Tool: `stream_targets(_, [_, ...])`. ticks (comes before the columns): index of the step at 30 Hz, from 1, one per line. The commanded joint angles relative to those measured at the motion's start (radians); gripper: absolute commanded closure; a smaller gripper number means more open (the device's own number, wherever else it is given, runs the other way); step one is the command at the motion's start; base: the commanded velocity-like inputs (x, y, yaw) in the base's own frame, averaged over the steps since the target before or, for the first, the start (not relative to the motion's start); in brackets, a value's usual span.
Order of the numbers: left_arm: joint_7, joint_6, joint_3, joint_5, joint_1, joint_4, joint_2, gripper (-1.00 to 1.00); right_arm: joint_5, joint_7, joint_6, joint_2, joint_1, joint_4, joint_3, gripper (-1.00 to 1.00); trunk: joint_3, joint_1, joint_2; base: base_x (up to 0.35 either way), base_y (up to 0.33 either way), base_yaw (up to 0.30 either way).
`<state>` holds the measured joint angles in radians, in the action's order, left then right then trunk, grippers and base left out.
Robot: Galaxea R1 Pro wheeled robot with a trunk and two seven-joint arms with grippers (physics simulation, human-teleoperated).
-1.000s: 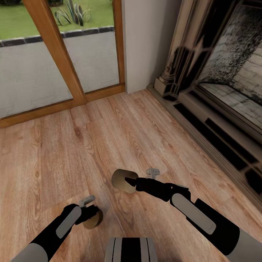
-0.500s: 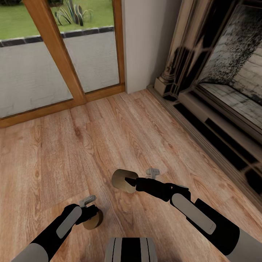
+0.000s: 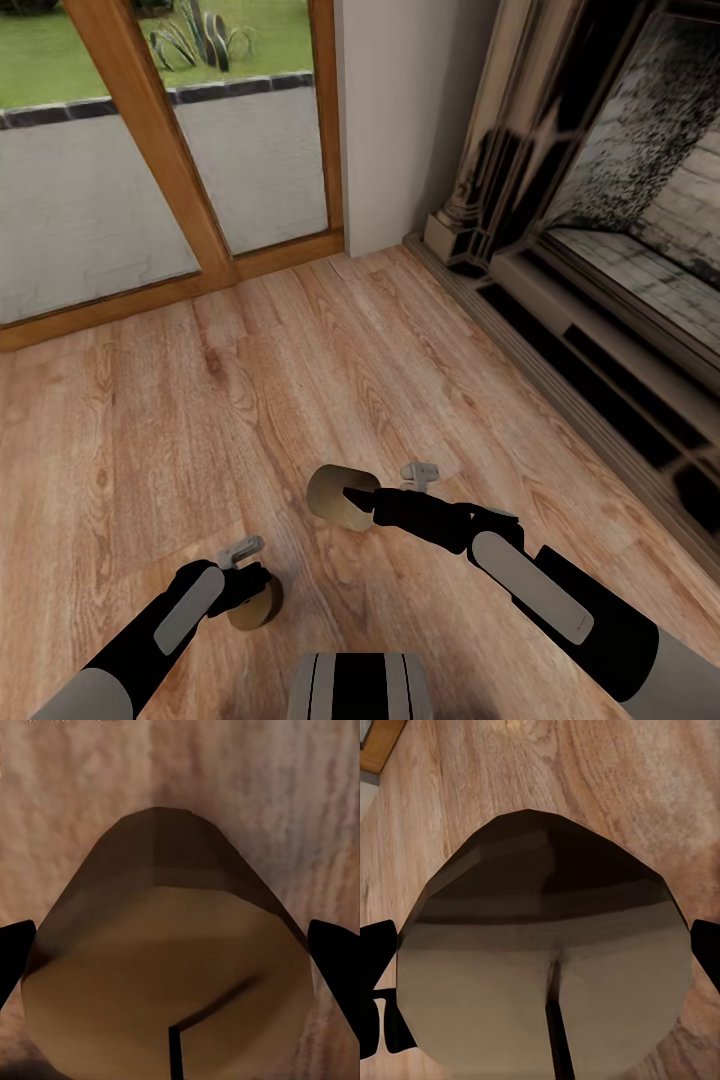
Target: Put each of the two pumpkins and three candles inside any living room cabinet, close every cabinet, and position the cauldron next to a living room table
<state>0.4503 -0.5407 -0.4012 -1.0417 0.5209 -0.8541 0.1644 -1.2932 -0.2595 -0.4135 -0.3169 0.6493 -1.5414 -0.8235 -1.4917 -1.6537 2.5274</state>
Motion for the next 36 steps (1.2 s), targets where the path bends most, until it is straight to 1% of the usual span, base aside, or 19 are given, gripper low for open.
stream_targets(1, [0.01, 0.001, -0.004, -0.011, 0.001, -0.002, 0.001, 1.0, -0.011, -0.009, 0.001, -0.001, 0.001, -0.001, -0.002, 1.0, 0.003, 0.001, 0.0, 0.0, 0.0, 0.0])
stream_targets(7, [0.011, -0.001, 0.001, -0.012, 0.001, -0.002, 0.005, 1.0, -0.011, -0.009, 0.001, -0.001, 0.001, 0.007, -0.002, 1.0, 0.026, 0.003, -0.001, 0.0, 0.0, 0.0])
stream_targets(12, [0.019, -0.002, 0.004, -0.014, 0.001, -0.007, 0.013, 1.0, -0.011, -0.009, 0.001, 0.001, 0.001, 0.061, -0.001, 1.0, 0.046, 0.006, -0.002, 0.0, 0.0, 0.0])
stream_targets(14, [0.023, -0.001, 0.006, -0.013, 0.0, -0.01, 0.015, 1.0, -0.011, -0.009, 0.001, 0.001, 0.001, 0.081, -0.001, 1.0, 0.046, 0.006, -0.002, 0.0, 0.0, 0.0])
stream_targets(16, [0.026, -0.002, 0.021, -0.013, 0.001, -0.01, 0.021, 1.0, -0.011, -0.009, 0.001, 0.001, 0.001, 0.093, 0.0, 1.0, 0.05, 0.006, -0.003, 0.0, 0.0, 0.0])
stream_targets(19, [0.019, -0.008, 0.071, -0.012, 0.001, -0.012, 0.034, 1.0, -0.011, -0.009, 0.002, 0.001, 0.001, 0.1, 0.0, 1.0, 0.061, 0.007, -0.003, 0.0, 0.0, 0.0])
stream_targets(21, [0.017, -0.013, 0.098, -0.012, 0.001, -0.013, 0.041, 1.0, -0.011, -0.009, 0.002, 0.001, 0.001, 0.102, 0.0, 1.0, 0.069, 0.008, -0.004, 0.0, 0.0, 0.0])
stream_targets(25, [0.019, -0.016, 0.11, -0.016, 0.001, -0.014, 0.049, 1.0, -0.011, -0.009, 0.002, 0.001, 0.001, 0.102, 0.0, 1.0, 0.084, 0.01, -0.005, 0.0, 0.0, 0.0])
stream_targets(30, [0.018, -0.025, 0.122, -0.025, 0.0, -0.013, 0.067, 1.0, -0.011, -0.009, 0.002, 0.001, 0.001, 0.102, 0.0, 1.0, 0.104, 0.012, -0.006, 0.0, 0.0, 0.0])
stream_targets(33, [0.013, -0.05, 0.129, -0.026, 0.001, -0.017, 0.071, 1.0, -0.011, -0.009, 0.001, 0.001, 0.001, 0.101, 0.0, 1.0, 0.115, 0.014, -0.007, 0.0, 0.0, 0.0])
stream_targets(36, [0.011, -0.06, 0.131, -0.027, 0.001, -0.018, 0.073, 1.0, -0.011, -0.009, 0.001, 0.001, 0.001, 0.101, 0.0, 1.0, 0.127, 0.015, -0.007, 0.0, 0.0, 0.0])
